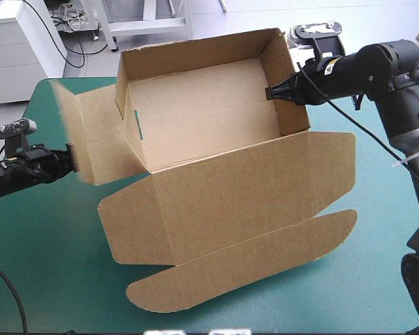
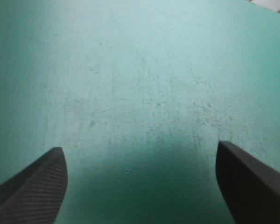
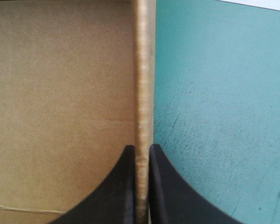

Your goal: Fold the box

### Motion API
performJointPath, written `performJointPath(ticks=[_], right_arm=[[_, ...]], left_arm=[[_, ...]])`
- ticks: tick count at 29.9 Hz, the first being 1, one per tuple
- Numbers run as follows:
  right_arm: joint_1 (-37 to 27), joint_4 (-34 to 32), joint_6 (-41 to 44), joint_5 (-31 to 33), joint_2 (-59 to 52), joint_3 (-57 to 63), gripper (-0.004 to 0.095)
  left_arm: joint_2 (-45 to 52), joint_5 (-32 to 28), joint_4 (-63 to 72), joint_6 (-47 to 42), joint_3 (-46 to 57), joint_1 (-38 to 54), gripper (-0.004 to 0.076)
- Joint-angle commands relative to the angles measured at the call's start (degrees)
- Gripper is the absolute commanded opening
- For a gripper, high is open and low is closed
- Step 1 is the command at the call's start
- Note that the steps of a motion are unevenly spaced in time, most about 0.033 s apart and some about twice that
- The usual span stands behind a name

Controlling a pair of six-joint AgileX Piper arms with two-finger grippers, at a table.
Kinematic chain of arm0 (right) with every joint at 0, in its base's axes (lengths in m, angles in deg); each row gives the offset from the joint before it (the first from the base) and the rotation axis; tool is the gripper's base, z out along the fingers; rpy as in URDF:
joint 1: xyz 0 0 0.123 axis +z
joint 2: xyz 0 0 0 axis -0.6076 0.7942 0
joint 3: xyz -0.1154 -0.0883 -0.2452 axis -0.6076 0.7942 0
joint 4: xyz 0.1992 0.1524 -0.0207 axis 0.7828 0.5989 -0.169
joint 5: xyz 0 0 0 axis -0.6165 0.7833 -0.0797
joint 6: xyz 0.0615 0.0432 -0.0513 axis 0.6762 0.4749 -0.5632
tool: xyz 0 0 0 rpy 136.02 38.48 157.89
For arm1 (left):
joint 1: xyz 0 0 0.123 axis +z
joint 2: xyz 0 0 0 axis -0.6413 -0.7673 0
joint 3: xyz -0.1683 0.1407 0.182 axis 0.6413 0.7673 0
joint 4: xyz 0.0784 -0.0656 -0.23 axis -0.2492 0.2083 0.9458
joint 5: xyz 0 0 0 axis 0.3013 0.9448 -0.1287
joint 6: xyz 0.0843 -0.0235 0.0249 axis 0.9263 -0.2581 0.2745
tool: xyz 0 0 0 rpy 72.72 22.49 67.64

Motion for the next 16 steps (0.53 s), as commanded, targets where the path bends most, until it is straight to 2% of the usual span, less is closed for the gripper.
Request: performJointPath(ticks=[1,9,16], right_arm=[[-0.4,3.5,-0.4,-3.7,-1.5,-1.3,-0.002],[-0.4,3.2,-0.9,-3.8,0.8,-1.3,-0.002],[-0.4,-0.1,0.1,-5.2,2.7,-1.3,-0.002]], left_arm=[[1.4,1.1,8.1,4.0,-1.5,-1.5,0.0617],[1.4,7.3,20.5,13.6,-1.5,-3.0,0.0617],[1.4,9.9,26.2,14.9,-1.5,-3.0,0.0617]])
